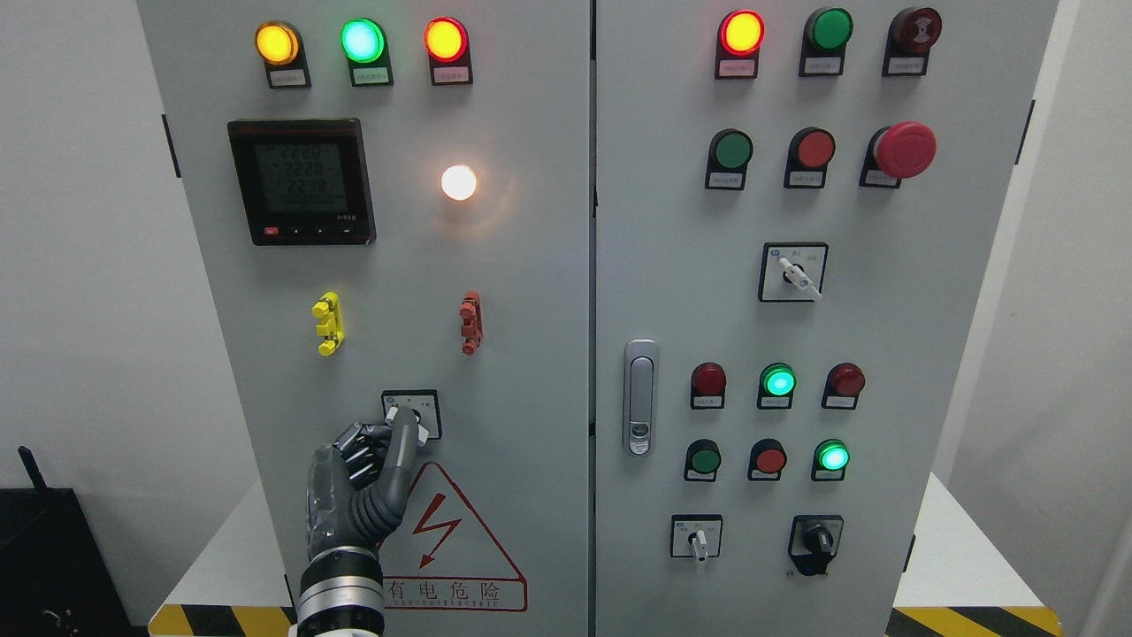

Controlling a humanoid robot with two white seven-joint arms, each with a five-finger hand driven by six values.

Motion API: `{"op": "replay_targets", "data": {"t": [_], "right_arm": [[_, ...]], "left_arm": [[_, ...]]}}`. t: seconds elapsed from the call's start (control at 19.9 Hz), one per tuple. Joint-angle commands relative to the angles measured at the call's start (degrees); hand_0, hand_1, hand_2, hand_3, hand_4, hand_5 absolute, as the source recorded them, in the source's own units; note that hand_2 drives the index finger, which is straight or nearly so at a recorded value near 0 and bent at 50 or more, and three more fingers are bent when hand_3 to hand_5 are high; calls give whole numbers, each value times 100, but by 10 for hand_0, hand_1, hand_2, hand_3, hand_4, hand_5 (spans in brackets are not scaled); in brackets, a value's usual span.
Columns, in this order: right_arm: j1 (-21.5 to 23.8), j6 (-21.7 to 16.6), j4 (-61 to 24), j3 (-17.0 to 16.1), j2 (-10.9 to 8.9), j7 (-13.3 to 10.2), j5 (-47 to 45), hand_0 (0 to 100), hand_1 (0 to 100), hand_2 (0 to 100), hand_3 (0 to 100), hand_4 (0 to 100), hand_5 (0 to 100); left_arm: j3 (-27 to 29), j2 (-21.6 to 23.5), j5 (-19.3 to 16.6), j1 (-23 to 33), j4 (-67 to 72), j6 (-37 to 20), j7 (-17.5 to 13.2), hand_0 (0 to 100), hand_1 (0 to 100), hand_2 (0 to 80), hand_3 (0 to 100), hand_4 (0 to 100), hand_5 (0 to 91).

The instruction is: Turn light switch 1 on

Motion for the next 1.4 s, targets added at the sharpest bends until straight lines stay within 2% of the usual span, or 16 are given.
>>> {"op": "replay_targets", "data": {"t": [0.0,0.3,0.95,1.2,1.35], "right_arm": [[1,-2,0,0,0,-3,0,307,0,0,0,0,0],[1,-2,0,0,0,-3,0,307,0,0,0,0,0],[1,-2,0,0,0,-3,0,307,0,0,0,0,0],[-8,-2,0,0,0,-3,0,307,0,0,0,0,0],[1,-2,0,0,0,-3,0,307,0,0,0,0,0]], "left_arm": [[-13,1,7,-24,12,-6,-48,233,439,600,954,948,869],[-13,1,7,-6,12,-6,-48,167,435,604,955,948,869],[-65,27,24,213,-243,-76,-48,148,447,608,956,951,870],[-127,53,24,503,-541,-120,-48,146,450,614,958,951,871],[-188,89,7,880,-682,-461,-48,145,450,616,959,952,870]]}}
